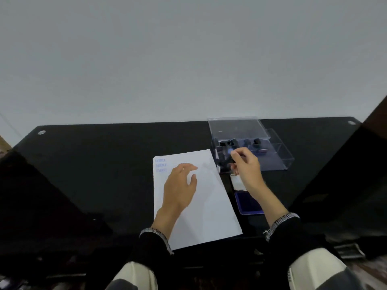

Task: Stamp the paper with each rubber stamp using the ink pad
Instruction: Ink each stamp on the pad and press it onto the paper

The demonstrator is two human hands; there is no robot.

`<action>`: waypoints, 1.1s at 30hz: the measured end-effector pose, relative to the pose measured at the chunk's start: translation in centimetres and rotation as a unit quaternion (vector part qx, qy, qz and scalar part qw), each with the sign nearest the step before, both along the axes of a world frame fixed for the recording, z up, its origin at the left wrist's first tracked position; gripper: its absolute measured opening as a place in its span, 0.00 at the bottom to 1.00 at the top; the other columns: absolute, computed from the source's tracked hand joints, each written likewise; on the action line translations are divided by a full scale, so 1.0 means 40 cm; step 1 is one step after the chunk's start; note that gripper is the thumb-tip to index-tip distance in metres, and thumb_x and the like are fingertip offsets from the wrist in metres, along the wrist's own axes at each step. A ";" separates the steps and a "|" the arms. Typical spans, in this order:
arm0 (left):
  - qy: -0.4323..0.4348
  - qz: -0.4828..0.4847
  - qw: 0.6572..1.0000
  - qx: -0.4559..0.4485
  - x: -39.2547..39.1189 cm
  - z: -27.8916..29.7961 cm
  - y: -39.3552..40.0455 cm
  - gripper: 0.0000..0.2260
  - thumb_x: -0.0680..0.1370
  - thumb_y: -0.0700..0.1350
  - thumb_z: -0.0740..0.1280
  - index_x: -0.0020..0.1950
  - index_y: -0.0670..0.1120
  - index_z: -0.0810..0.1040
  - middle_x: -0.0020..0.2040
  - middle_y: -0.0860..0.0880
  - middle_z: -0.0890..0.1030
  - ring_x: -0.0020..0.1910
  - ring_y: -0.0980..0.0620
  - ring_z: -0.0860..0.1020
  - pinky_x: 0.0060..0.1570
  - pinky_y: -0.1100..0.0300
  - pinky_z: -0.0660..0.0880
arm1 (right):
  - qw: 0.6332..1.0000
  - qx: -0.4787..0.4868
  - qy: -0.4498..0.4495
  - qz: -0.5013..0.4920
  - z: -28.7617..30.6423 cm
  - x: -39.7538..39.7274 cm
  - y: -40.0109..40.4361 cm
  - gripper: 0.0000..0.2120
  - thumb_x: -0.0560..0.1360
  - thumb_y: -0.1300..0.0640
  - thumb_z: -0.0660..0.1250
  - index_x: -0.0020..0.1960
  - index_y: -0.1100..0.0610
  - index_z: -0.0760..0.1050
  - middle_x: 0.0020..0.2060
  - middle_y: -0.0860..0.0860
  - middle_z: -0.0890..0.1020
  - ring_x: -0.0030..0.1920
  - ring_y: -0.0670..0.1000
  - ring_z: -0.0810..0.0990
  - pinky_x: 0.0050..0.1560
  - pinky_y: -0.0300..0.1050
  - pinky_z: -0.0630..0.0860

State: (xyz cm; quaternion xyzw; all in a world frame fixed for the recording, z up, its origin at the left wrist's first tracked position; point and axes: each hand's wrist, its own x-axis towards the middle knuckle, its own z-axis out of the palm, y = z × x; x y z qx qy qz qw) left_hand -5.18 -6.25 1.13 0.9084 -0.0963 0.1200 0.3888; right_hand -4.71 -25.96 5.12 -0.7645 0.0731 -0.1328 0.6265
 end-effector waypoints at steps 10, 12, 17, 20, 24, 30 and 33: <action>0.057 -0.172 0.982 0.061 -0.058 -0.079 -0.150 0.13 0.81 0.50 0.61 0.64 0.52 0.76 0.65 0.57 0.74 0.66 0.59 0.68 0.61 0.70 0.59 | 0.984 -0.173 0.044 -0.016 -0.054 -0.152 -0.181 0.11 0.79 0.49 0.63 0.41 0.53 0.77 0.35 0.48 0.80 0.38 0.45 0.77 0.41 0.35 0.70; 0.057 -0.174 0.981 0.062 -0.063 -0.089 -0.153 0.14 0.81 0.52 0.61 0.64 0.53 0.76 0.66 0.58 0.73 0.68 0.59 0.66 0.63 0.69 0.57 | 0.977 -0.209 0.048 -0.002 -0.067 -0.164 -0.180 0.11 0.79 0.48 0.62 0.44 0.54 0.77 0.35 0.49 0.80 0.38 0.44 0.78 0.39 0.32 0.70; 0.041 -0.180 0.978 0.094 -0.070 -0.110 -0.147 0.15 0.81 0.54 0.61 0.67 0.55 0.74 0.70 0.59 0.70 0.73 0.60 0.61 0.73 0.63 0.50 | 0.959 -0.279 0.025 0.037 -0.070 -0.168 -0.160 0.10 0.80 0.49 0.61 0.50 0.55 0.75 0.37 0.50 0.79 0.37 0.45 0.78 0.37 0.35 0.70; 0.035 -0.177 0.979 0.093 -0.070 -0.112 -0.145 0.15 0.81 0.55 0.61 0.67 0.56 0.74 0.71 0.59 0.69 0.73 0.61 0.61 0.73 0.65 0.47 | 0.942 -0.330 0.016 0.052 -0.061 -0.163 -0.148 0.11 0.80 0.48 0.60 0.53 0.56 0.74 0.40 0.49 0.78 0.39 0.46 0.77 0.39 0.36 0.69; 0.033 -0.179 0.979 0.092 -0.069 -0.110 -0.145 0.15 0.81 0.55 0.61 0.67 0.56 0.73 0.71 0.60 0.68 0.73 0.61 0.60 0.71 0.68 0.44 | 0.934 -0.350 0.015 0.062 -0.064 -0.157 -0.138 0.12 0.80 0.48 0.60 0.55 0.56 0.73 0.41 0.50 0.78 0.40 0.48 0.77 0.41 0.39 0.70; 0.033 -0.179 0.979 0.095 -0.071 -0.110 -0.145 0.16 0.81 0.55 0.61 0.68 0.56 0.73 0.71 0.60 0.69 0.73 0.62 0.60 0.71 0.69 0.44 | 0.924 -0.376 0.006 0.068 -0.075 -0.154 -0.124 0.10 0.80 0.48 0.60 0.51 0.55 0.72 0.37 0.50 0.77 0.37 0.47 0.75 0.37 0.40 0.71; 0.030 -0.176 0.979 0.094 -0.070 -0.111 -0.144 0.16 0.81 0.55 0.61 0.68 0.57 0.73 0.71 0.59 0.69 0.73 0.62 0.60 0.70 0.70 0.43 | 0.921 -0.383 0.002 0.066 -0.084 -0.150 -0.121 0.09 0.80 0.49 0.60 0.49 0.54 0.71 0.35 0.48 0.76 0.35 0.45 0.74 0.34 0.35 0.66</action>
